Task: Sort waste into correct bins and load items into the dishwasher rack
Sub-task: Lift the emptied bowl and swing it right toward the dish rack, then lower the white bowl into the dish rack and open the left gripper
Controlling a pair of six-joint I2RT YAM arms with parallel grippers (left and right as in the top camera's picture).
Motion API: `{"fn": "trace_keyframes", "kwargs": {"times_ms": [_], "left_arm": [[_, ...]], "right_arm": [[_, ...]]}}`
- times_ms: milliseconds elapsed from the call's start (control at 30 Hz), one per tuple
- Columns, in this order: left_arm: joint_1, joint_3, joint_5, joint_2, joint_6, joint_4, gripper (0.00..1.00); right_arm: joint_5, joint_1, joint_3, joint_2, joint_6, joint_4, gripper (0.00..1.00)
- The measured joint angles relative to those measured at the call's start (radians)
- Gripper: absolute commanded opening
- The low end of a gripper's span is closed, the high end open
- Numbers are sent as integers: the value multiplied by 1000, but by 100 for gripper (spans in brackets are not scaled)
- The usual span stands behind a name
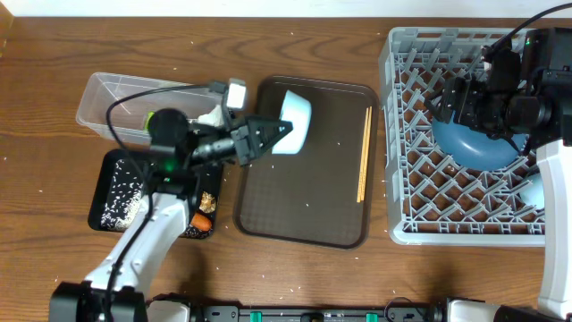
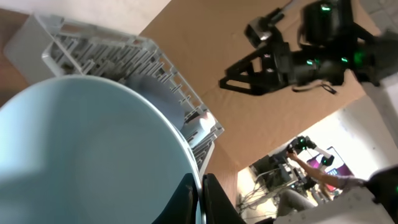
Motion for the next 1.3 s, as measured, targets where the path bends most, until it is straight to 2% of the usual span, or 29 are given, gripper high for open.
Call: {"fn": "trace_keyframes", "kwargs": {"times_ms": [167, 333, 500, 667, 767, 1033, 1300], "left_arm": [[-47, 43, -94, 29, 40, -183, 6], [-140, 74, -215, 39, 46, -128, 6], [-257, 148, -337, 76, 18, -10, 6], [-349, 251, -406, 268, -97, 245, 6], [-389, 354, -424, 423, -191, 332, 6], [-457, 633, -438, 753, -382, 383, 6], [-471, 741, -446, 881, -511, 397, 6]], "right_arm": [[3, -2, 0, 0, 6, 10, 82], [18, -24, 0, 0, 42, 55, 82], [33, -134, 0, 0, 105, 78, 82], [16, -235, 0, 0, 132, 69, 83], [3, -260, 0, 0, 140, 53, 83], [-11, -269, 0, 0, 147, 43, 83], [-16, -269, 0, 0, 146, 42, 83]]}}
